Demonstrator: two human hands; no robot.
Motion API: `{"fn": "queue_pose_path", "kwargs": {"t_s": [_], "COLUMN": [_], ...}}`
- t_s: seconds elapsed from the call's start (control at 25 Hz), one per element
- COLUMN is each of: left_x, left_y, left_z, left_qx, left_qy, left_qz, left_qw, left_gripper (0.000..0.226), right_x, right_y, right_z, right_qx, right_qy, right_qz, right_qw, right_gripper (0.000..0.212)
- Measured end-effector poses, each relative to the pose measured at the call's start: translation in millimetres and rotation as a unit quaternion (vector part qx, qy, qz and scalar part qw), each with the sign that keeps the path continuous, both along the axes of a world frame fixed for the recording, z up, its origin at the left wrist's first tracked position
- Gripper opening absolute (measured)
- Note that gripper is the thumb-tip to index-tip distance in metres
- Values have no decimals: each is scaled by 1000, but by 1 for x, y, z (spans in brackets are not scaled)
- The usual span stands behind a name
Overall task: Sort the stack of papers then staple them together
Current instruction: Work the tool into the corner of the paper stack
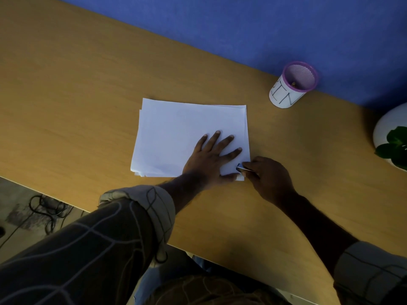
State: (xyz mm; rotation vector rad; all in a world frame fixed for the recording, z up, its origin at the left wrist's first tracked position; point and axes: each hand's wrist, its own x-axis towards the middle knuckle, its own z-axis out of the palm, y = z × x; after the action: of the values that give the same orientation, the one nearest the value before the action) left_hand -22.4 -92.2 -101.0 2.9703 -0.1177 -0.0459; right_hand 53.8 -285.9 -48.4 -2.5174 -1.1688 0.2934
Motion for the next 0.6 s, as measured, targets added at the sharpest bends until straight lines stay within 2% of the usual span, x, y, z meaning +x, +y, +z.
{"fn": "queue_pose_path", "kwargs": {"t_s": [0.6], "left_x": [0], "left_y": [-1], "left_z": [1], "left_qx": [3], "left_qy": [4], "left_qz": [1], "left_qw": [1000], "left_gripper": [81], "right_x": [-35], "right_y": [-3], "right_z": [-20], "right_qx": [-12], "right_qy": [-115], "right_qz": [-83], "right_qw": [990], "right_gripper": [26]}}
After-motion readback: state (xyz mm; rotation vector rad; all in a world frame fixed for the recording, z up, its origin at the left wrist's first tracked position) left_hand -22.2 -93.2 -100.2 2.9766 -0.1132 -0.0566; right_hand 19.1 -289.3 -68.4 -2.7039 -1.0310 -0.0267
